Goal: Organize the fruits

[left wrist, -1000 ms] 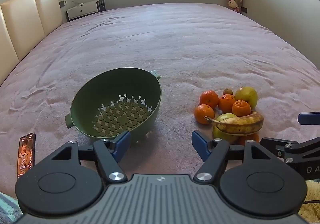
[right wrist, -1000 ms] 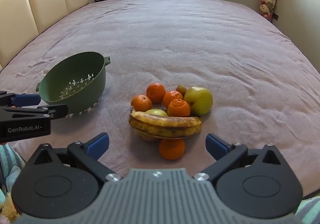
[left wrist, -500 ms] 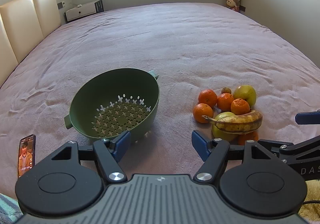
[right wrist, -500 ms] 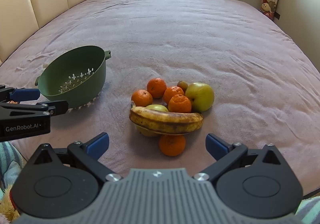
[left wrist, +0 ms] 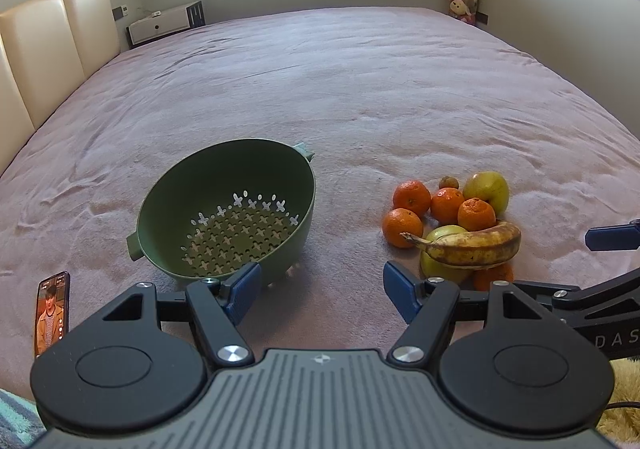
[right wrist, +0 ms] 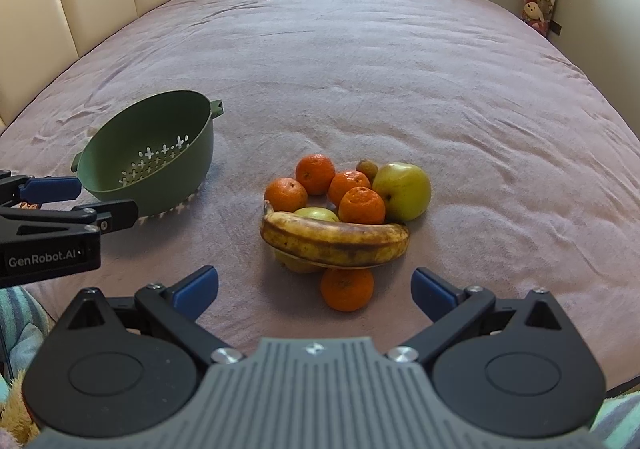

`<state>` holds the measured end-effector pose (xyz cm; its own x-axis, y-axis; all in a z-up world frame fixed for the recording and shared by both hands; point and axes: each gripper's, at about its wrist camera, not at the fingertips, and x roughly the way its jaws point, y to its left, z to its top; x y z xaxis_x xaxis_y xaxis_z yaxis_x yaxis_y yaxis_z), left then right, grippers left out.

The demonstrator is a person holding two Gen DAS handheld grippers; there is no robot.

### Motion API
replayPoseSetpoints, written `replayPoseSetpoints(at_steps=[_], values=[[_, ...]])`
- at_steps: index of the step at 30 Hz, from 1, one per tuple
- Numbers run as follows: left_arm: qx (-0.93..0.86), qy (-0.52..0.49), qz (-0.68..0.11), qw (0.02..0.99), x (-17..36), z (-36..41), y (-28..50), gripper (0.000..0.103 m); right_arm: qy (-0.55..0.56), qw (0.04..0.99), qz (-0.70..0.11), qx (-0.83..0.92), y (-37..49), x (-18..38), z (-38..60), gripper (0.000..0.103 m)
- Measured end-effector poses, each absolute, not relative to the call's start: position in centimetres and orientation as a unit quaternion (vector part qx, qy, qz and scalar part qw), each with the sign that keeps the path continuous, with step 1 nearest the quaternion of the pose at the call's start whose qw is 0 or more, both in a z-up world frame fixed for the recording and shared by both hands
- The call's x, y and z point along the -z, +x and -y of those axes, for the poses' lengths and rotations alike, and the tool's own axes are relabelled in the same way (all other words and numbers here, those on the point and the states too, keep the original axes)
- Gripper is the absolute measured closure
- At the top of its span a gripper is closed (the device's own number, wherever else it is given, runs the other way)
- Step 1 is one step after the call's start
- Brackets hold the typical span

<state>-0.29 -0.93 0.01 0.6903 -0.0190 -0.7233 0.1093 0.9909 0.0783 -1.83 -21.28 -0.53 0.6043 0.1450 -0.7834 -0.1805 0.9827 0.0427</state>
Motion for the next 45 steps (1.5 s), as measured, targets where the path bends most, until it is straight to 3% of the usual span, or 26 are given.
replayPoseSetpoints(at_steps=[45], values=[[0.039,0.06,-0.395,0.916,0.13,1.08,-0.46,0.021,-0.018,0.892,-0.444,-0.082,-1.6,0.81,21.4,0.004]])
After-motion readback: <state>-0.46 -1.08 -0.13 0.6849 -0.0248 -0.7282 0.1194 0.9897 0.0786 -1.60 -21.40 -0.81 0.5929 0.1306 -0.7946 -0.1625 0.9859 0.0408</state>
